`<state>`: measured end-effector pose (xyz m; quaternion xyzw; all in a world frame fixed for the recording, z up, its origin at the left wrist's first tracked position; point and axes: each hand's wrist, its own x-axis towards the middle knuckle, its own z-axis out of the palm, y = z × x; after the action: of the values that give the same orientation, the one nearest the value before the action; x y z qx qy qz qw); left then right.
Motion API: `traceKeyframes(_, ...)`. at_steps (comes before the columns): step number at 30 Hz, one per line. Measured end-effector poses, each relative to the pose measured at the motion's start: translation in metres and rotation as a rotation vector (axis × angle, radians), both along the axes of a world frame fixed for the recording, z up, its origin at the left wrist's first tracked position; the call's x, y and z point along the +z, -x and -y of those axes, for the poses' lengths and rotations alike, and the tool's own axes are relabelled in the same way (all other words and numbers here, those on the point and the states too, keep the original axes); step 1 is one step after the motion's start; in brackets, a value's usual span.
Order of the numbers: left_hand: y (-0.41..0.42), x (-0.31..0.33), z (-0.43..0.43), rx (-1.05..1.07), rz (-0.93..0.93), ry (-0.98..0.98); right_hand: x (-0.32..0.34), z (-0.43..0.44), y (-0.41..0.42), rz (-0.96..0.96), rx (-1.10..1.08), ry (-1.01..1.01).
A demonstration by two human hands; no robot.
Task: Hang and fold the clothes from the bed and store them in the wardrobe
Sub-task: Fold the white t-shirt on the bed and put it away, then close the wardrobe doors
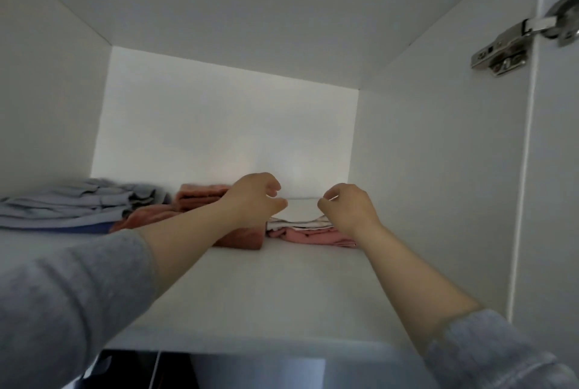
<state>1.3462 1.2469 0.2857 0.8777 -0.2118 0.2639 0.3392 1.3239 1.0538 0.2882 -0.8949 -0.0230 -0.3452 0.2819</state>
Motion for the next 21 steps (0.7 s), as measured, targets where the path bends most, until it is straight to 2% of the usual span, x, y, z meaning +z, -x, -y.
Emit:
traceKeyframes(13,0.173,-0.059,-0.102,-0.171,0.055,0.289,-0.045,-0.111,0.171,0.141,0.130,-0.115)
traceKeyframes(21,0.249,-0.072,-0.140,-0.167,0.044,0.427,-0.065,-0.140,0.248,0.184,0.271,-0.216)
